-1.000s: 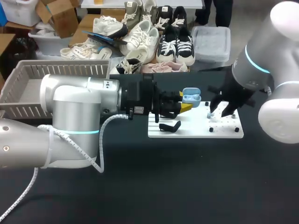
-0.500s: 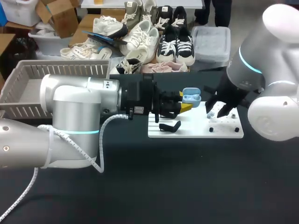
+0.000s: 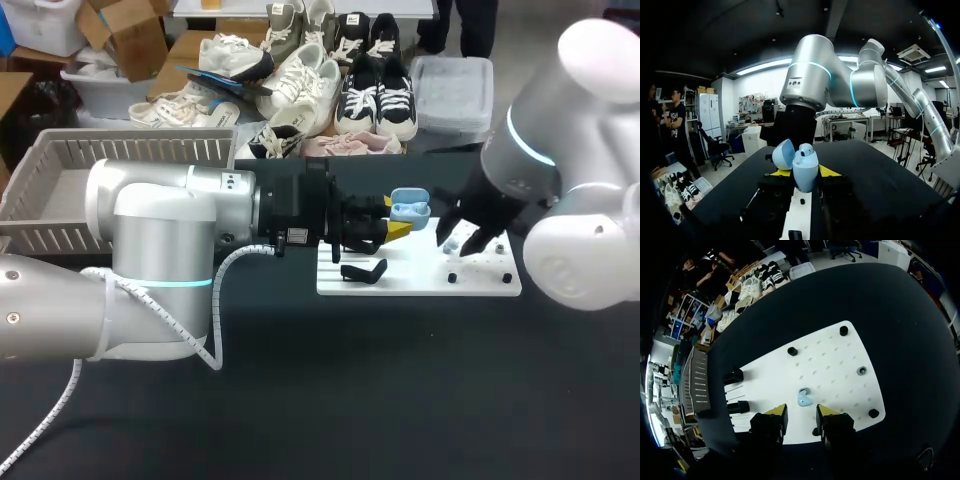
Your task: Pick up each earbud case from the left stands, insert the matching earbuds, close the lid, and place the case in the box.
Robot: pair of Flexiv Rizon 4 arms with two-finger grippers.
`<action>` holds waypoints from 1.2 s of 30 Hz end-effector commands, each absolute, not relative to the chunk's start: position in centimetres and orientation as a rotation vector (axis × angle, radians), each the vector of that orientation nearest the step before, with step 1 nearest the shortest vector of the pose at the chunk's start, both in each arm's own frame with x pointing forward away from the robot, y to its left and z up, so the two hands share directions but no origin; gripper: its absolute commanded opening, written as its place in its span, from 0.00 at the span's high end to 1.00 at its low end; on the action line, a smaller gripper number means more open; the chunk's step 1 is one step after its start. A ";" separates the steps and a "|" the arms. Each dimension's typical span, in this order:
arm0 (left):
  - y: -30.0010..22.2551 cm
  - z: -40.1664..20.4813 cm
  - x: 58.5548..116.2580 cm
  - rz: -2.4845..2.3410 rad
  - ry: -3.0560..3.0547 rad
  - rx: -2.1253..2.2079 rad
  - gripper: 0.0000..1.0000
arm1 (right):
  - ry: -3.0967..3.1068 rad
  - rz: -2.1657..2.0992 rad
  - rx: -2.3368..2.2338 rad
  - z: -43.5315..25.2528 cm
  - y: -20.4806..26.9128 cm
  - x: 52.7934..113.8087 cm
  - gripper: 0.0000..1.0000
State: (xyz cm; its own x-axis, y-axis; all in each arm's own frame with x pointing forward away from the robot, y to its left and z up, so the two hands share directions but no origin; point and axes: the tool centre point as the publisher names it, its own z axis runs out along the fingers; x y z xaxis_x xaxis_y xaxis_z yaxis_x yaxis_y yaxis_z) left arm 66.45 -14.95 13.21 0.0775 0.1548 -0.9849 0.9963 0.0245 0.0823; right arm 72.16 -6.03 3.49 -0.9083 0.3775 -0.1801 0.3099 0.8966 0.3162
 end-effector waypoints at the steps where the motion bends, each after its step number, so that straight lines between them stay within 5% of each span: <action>1: -15.0 13.1 66.3 -1.045 1.275 1.329 1.00 | 2.818 0.409 0.534 3.4 -5.8 72.0 0.65; 36: -15.0 13.1 66.3 -1.045 1.275 1.329 1.00 | 2.825 0.402 0.561 2.7 -6.2 72.7 0.69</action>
State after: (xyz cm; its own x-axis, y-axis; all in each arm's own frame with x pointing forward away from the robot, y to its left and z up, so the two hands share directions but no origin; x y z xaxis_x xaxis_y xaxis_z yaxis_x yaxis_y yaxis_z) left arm 66.45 -14.94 13.21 0.0775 0.1548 -0.9849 0.9963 0.0245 0.0822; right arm 72.71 -6.41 2.68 -0.9010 0.3990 -0.1701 0.3338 0.8883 0.3155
